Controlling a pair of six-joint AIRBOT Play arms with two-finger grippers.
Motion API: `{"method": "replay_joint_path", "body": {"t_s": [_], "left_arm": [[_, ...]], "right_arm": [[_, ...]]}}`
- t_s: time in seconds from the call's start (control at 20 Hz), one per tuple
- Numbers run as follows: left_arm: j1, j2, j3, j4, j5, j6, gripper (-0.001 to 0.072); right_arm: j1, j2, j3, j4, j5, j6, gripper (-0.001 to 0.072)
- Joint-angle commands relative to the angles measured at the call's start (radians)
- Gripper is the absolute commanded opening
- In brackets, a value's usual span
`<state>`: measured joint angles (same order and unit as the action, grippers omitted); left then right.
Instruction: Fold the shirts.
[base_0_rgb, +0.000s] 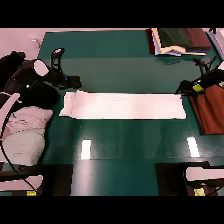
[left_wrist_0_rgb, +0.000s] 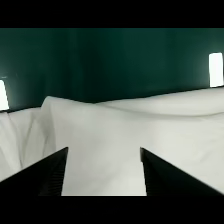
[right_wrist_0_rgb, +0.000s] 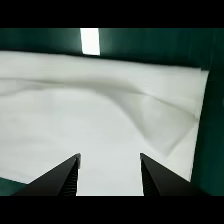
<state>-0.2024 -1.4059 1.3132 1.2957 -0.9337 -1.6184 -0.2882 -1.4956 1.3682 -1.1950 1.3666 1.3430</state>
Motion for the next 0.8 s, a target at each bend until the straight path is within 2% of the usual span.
{"method": "replay_joint_path", "body": {"t_s": [0.0, 0.05, 0.1, 0.15, 0.2, 0.3, 0.4, 0.55, 0.65, 0.75], "left_arm": [[0.000, -0.013, 0.037, -0.002, -0.027, -0.004, 0.0538], [-0.003, -0.013, 0.039, -0.010, -0.047, -0.004, 0.0538], [-0.003, -0.013, 0.038, -0.025, -0.066, -0.004, 0.0536], [-0.003, -0.013, 0.038, -0.048, -0.080, -0.004, 0.0336], [-0.006, -0.013, 0.037, -0.077, -0.079, -0.002, 0.0040], [-0.033, -0.017, 0.037, -0.107, -0.049, 0.003, 0.0022], [-0.085, -0.027, 0.037, -0.109, -0.002, 0.003, 0.0024], [-0.179, -0.080, 0.037, -0.157, 0.062, -0.005, 0.0023], [-0.215, -0.123, 0.040, -0.245, 0.114, -0.006, 0.0023], [-0.237, -0.174, 0.061, -0.320, 0.154, -0.005, 0.0023]], "right_arm": [[-0.089, -0.052, 0.035, 0.160, 0.001, -0.088, 0.0455], [-0.130, -0.048, 0.016, 0.164, 0.016, -0.103, 0.0462], [-0.173, -0.042, -0.012, 0.165, 0.025, -0.123, 0.0551], [-0.222, -0.041, -0.047, 0.169, 0.032, -0.126, 0.0601], [-0.267, -0.047, -0.077, 0.183, 0.040, -0.133, 0.0600], [-0.347, -0.068, -0.142, 0.198, 0.052, -0.142, 0.0595], [-0.382, -0.098, -0.192, 0.228, 0.056, -0.183, 0.0489], [-0.356, -0.165, -0.213, 0.298, 0.043, -0.212, 0.0489], [-0.311, -0.208, -0.192, 0.336, 0.036, -0.222, 0.0486], [-0.251, -0.243, -0.153, 0.348, 0.035, -0.226, 0.0361]]}}
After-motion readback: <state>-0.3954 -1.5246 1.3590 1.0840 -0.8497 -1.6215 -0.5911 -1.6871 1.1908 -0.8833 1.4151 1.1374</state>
